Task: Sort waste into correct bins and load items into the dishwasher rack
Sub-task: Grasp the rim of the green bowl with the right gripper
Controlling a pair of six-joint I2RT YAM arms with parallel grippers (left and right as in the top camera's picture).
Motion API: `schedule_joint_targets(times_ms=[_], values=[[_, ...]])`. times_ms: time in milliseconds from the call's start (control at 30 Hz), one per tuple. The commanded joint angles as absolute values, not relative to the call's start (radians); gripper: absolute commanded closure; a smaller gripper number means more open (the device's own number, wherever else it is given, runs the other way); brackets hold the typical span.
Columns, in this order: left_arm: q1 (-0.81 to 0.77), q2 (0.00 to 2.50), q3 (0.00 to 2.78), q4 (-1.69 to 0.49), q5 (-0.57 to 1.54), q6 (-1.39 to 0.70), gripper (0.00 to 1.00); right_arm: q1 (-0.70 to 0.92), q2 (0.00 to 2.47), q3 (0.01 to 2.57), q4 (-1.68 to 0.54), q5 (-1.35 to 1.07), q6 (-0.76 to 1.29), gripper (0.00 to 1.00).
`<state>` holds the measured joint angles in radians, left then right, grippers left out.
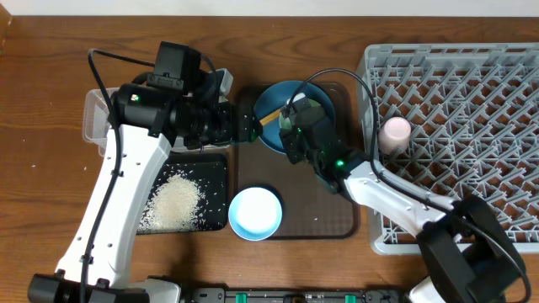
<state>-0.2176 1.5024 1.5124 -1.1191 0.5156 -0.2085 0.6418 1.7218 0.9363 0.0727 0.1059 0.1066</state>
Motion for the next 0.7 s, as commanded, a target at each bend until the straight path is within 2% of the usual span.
schedule_joint_targets(times_ms=[0,367,467,567,667], values=[[-0.214,1.504,1.507,-1.121,0.503,-0.2,0.02,0.653,1.756,0.952,0.079,0.117,0.088,0.49],[-0.214,1.504,1.507,-1.121,0.503,-0.2,0.02,0.655,1.835,0.952,0.074,0.116,0.088,0.54],[-0.214,1.504,1.507,-1.121,0.503,-0.2,0.02,0.655,1.834,0.952,0.082,0.116,0.088,0.68],[-0.214,1.504,1.507,-1.121,0.503,-0.2,0.02,0.655,1.834,0.952,0.079,0.117,0.088,0.87],[-0.214,1.504,1.507,-1.121,0.503,-0.2,0.02,0.655,1.834,0.952,0.072,0.117,0.088,0.92]])
